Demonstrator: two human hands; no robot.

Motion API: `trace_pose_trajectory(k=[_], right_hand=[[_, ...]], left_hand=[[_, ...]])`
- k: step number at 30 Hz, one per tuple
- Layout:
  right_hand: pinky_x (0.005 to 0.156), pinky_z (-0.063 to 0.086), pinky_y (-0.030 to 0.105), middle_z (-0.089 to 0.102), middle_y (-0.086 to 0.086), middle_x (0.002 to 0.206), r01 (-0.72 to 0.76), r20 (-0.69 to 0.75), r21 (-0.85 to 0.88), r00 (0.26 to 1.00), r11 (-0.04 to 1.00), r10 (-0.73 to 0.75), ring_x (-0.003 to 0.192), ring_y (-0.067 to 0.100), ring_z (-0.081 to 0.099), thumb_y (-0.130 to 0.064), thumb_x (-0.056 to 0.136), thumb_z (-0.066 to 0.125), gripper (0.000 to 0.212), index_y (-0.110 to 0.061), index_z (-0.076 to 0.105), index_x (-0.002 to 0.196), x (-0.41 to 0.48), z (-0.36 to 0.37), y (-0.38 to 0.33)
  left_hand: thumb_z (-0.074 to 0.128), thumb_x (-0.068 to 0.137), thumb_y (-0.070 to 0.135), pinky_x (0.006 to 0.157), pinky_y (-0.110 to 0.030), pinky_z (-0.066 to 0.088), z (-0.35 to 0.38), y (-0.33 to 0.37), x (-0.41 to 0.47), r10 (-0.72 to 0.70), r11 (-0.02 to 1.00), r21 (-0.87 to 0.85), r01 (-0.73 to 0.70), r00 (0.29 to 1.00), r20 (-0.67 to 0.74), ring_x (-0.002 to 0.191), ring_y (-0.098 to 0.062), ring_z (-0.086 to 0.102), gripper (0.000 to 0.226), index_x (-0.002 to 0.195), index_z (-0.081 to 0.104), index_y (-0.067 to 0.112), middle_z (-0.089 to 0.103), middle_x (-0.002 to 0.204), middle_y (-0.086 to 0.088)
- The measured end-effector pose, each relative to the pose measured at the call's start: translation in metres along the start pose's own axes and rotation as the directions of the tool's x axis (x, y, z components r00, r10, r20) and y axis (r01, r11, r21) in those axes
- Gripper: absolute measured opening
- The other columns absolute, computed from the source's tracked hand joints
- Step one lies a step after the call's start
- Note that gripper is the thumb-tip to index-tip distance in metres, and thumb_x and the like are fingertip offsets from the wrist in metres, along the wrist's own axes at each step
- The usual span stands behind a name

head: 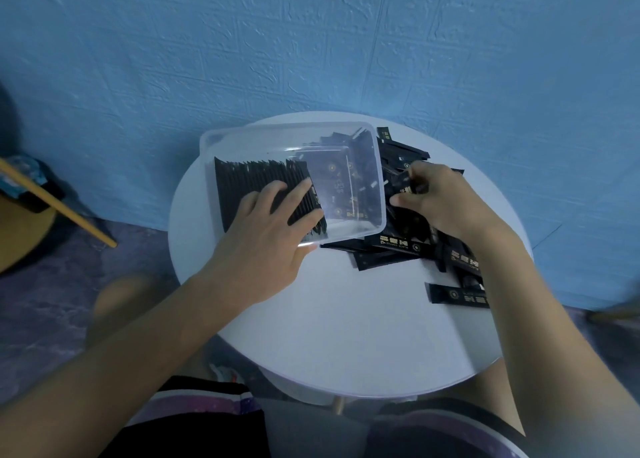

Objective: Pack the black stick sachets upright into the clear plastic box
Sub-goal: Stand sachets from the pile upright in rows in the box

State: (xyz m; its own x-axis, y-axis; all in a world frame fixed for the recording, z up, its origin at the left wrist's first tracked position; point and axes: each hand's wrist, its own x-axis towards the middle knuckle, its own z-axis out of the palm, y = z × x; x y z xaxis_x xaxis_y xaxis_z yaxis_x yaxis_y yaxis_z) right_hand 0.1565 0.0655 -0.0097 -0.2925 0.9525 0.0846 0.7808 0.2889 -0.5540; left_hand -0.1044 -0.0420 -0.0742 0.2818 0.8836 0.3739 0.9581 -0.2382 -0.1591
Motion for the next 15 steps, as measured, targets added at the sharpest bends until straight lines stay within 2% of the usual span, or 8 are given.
trace_pose_trajectory(k=[3,5,7,9,10,13,15], right_hand=[[0.071,0.049,0.032,0.066,-0.004,0.077,0.025,-0.077,0.153,0.997,0.988,-0.013,0.069,0.018,0.060,-0.026,0.091,0.073,0.012,-0.026,0.062,0.092,0.007,-0.003,-0.003],[0.075,0.053,0.040,0.067,0.002,0.080,0.054,-0.109,0.243,0.994,0.969,-0.028,0.071,0.024,0.062,-0.025,0.093,0.068,0.008,-0.027,0.061,0.091,0.011,-0.001,-0.001],[0.070,0.054,0.038,0.067,0.007,0.082,0.066,-0.121,0.277,0.992,0.959,-0.033,0.068,0.018,0.060,-0.020,0.099,0.060,0.003,-0.022,0.060,0.097,0.014,-0.001,0.001],[0.060,0.050,0.020,0.061,0.003,0.078,0.076,-0.127,0.315,0.991,0.946,-0.037,0.060,0.005,0.056,-0.014,0.102,0.053,0.008,-0.016,0.060,0.099,0.014,0.000,0.001],[0.058,0.048,0.016,0.059,0.002,0.077,0.083,-0.134,0.322,0.990,0.943,-0.041,0.057,0.003,0.054,-0.013,0.103,0.051,0.010,-0.015,0.060,0.100,0.014,-0.001,0.001],[0.055,0.048,0.020,0.059,0.002,0.076,0.101,-0.204,0.356,0.979,0.929,-0.028,0.056,0.008,0.054,-0.011,0.102,0.051,0.012,-0.011,0.063,0.104,0.013,-0.003,0.000],[0.052,0.045,0.025,0.057,0.002,0.072,0.136,-0.309,0.435,0.951,0.890,0.006,0.051,0.009,0.050,-0.012,0.101,0.052,0.013,-0.008,0.063,0.105,0.009,-0.010,-0.007]], left_hand=[[0.055,0.094,0.043,0.102,-0.056,0.039,-0.001,0.001,0.000,-0.003,1.000,0.001,0.003,1.000,-0.007,0.135,-0.039,0.040,0.046,0.136,0.059,0.023,0.036,0.160,-0.009],[0.055,0.094,0.043,0.102,-0.056,0.039,0.000,0.001,-0.001,-0.002,1.000,-0.002,0.002,1.000,-0.009,0.135,-0.039,0.040,0.046,0.136,0.059,0.023,0.036,0.160,-0.009],[0.055,0.094,0.042,0.102,-0.056,0.039,0.000,0.001,-0.001,-0.003,1.000,-0.007,0.003,1.000,-0.011,0.134,-0.039,0.041,0.046,0.135,0.059,0.023,0.036,0.160,-0.009],[0.057,0.094,0.041,0.102,-0.055,0.039,0.000,0.001,-0.001,-0.004,1.000,-0.009,0.004,1.000,-0.015,0.134,-0.039,0.041,0.045,0.135,0.059,0.023,0.037,0.160,-0.009],[0.058,0.093,0.041,0.102,-0.055,0.039,0.000,0.001,-0.001,-0.004,1.000,-0.009,0.004,1.000,-0.018,0.134,-0.039,0.041,0.045,0.135,0.059,0.023,0.037,0.159,-0.009],[0.056,0.094,0.041,0.102,-0.055,0.039,0.000,0.001,-0.001,-0.007,1.000,-0.004,0.007,1.000,-0.017,0.134,-0.039,0.040,0.045,0.135,0.059,0.023,0.037,0.159,-0.010],[0.056,0.094,0.042,0.102,-0.055,0.039,-0.001,0.003,-0.001,-0.011,1.000,0.001,0.011,1.000,-0.013,0.134,-0.039,0.040,0.045,0.135,0.059,0.023,0.037,0.159,-0.010]])
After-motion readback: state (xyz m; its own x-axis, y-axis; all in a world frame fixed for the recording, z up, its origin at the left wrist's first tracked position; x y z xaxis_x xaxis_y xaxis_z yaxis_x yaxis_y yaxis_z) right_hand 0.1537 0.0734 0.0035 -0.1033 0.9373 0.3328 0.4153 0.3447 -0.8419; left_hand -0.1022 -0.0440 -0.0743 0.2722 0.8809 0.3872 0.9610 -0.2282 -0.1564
